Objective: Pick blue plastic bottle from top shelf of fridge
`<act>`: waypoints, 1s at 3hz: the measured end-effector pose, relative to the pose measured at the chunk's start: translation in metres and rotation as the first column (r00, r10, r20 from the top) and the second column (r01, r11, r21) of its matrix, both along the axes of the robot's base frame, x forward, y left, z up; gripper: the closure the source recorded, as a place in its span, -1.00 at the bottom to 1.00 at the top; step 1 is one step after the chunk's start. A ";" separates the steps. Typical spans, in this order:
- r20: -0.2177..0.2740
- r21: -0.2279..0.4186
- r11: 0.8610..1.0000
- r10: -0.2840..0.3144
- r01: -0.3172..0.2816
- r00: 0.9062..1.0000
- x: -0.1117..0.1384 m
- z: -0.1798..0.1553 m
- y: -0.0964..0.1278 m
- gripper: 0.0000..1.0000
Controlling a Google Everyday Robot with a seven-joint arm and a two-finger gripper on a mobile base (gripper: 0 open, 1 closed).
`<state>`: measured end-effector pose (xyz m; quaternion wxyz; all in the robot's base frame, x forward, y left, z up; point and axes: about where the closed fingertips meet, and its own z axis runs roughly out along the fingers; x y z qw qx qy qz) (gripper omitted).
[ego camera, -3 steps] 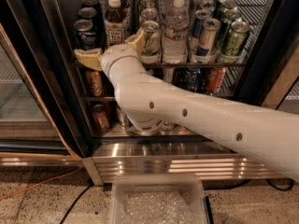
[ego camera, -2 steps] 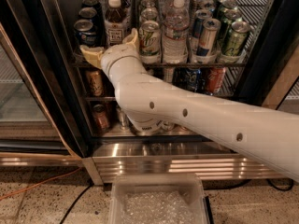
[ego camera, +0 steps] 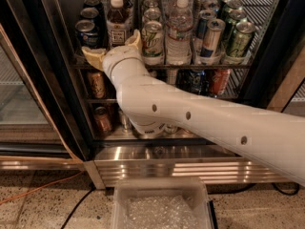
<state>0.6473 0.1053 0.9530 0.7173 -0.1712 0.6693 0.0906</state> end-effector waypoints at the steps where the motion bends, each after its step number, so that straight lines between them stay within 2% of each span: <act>1: -0.003 -0.001 1.000 -0.016 0.016 1.000 0.002 -0.003 -0.003 -0.72; 3: -0.004 0.003 0.999 -0.041 0.041 0.999 0.010 -0.007 -0.002 -0.60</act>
Offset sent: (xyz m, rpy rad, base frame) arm 0.0119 -0.0063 -0.0111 0.0008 0.0070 -0.0543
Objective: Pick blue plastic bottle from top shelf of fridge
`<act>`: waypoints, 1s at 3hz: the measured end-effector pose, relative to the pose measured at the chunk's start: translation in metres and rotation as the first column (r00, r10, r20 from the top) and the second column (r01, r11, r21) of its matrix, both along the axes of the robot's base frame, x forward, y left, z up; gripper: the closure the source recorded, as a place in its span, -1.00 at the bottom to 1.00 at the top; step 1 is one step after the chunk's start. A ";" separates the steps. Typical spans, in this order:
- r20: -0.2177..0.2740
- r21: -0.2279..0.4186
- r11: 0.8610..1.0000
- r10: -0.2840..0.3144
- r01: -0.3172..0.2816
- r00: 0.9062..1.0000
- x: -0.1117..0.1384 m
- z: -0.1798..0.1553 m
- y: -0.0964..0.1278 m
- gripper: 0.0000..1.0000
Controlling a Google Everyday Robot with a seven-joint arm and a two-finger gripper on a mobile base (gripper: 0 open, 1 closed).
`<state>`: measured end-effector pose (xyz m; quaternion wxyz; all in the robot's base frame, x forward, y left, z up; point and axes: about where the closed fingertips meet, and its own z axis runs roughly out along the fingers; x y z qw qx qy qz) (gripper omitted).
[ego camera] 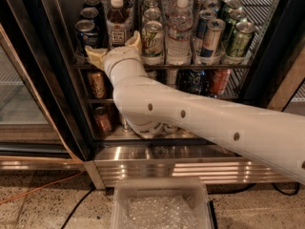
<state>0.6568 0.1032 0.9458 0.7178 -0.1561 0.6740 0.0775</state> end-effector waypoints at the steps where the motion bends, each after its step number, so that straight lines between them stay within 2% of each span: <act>1: -0.003 0.010 1.000 -0.006 0.006 1.000 0.003 -0.002 0.004 -0.56; 2: 0.002 0.017 1.000 -0.017 0.017 1.000 0.004 -0.001 0.004 -0.42; 3: 0.009 0.021 0.999 -0.037 0.037 0.999 0.004 0.000 0.000 -0.44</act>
Offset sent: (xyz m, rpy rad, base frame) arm 0.0056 0.0044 -0.0016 0.0260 -0.0062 -0.0299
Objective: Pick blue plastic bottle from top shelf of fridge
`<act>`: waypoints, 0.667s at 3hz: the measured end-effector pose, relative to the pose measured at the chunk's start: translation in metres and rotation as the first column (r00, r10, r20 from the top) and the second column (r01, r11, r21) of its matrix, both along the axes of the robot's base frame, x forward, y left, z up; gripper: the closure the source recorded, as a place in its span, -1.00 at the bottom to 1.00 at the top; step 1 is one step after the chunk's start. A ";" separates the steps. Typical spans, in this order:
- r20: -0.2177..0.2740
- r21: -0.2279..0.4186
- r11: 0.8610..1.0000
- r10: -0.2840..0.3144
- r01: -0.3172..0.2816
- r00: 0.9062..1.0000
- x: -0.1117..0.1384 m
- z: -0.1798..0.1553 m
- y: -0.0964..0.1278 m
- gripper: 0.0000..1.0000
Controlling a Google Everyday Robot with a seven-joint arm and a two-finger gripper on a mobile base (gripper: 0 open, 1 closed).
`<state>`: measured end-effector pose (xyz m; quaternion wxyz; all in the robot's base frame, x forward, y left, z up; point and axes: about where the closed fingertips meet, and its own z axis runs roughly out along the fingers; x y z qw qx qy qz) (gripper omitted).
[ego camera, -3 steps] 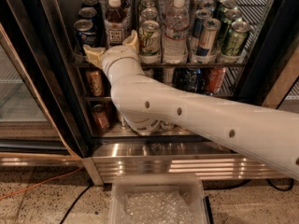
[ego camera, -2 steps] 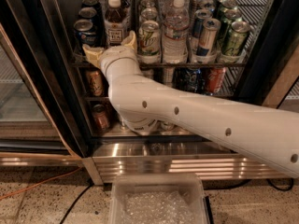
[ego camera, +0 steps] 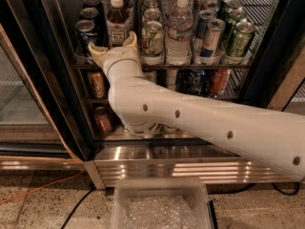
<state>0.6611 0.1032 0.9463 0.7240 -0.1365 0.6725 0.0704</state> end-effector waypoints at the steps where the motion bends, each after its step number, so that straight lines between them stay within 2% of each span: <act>1: 0.007 0.001 1.000 -0.022 0.022 1.000 0.001 0.001 -0.005 -0.48; 2: 0.017 0.017 0.998 -0.061 0.061 0.998 0.026 0.000 -0.005 -0.46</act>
Offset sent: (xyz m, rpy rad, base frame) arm 0.0123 -0.0102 -0.0044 0.0053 -0.0104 -0.0628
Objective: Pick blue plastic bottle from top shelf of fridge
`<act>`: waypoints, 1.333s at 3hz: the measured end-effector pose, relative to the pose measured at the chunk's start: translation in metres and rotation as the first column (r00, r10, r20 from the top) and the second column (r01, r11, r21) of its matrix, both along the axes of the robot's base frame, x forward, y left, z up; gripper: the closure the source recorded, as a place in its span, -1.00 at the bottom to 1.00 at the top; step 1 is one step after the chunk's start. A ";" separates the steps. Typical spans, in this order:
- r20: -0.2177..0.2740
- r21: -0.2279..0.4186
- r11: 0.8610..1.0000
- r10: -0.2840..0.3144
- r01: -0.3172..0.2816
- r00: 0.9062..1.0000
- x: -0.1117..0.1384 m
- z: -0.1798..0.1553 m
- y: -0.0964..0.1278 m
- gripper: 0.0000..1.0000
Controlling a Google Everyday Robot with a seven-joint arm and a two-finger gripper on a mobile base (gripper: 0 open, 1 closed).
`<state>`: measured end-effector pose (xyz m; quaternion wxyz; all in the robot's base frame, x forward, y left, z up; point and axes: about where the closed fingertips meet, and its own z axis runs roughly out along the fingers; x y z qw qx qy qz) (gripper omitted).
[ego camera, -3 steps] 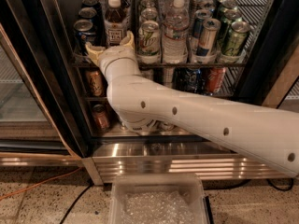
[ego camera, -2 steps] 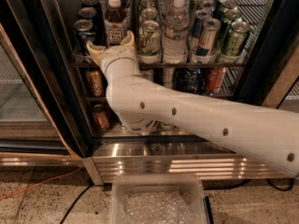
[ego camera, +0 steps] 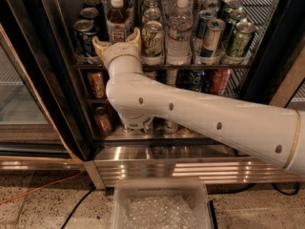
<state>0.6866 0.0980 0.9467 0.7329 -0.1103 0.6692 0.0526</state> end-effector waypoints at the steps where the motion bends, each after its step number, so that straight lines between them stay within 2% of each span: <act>1: 0.002 0.005 1.000 -0.007 0.007 1.000 0.004 0.001 -0.001 -0.40; 2: 0.003 0.006 1.000 -0.012 0.012 1.000 0.005 0.001 -0.002 -0.26; 3: 0.005 0.007 1.000 -0.018 0.018 1.000 0.007 0.002 -0.003 -0.30; 4: 0.001 0.014 0.998 -0.058 0.058 0.998 0.031 -0.001 -0.010 -0.24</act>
Offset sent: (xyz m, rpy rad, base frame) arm 0.0095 -0.0061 0.0003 0.0106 -0.0044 -0.0309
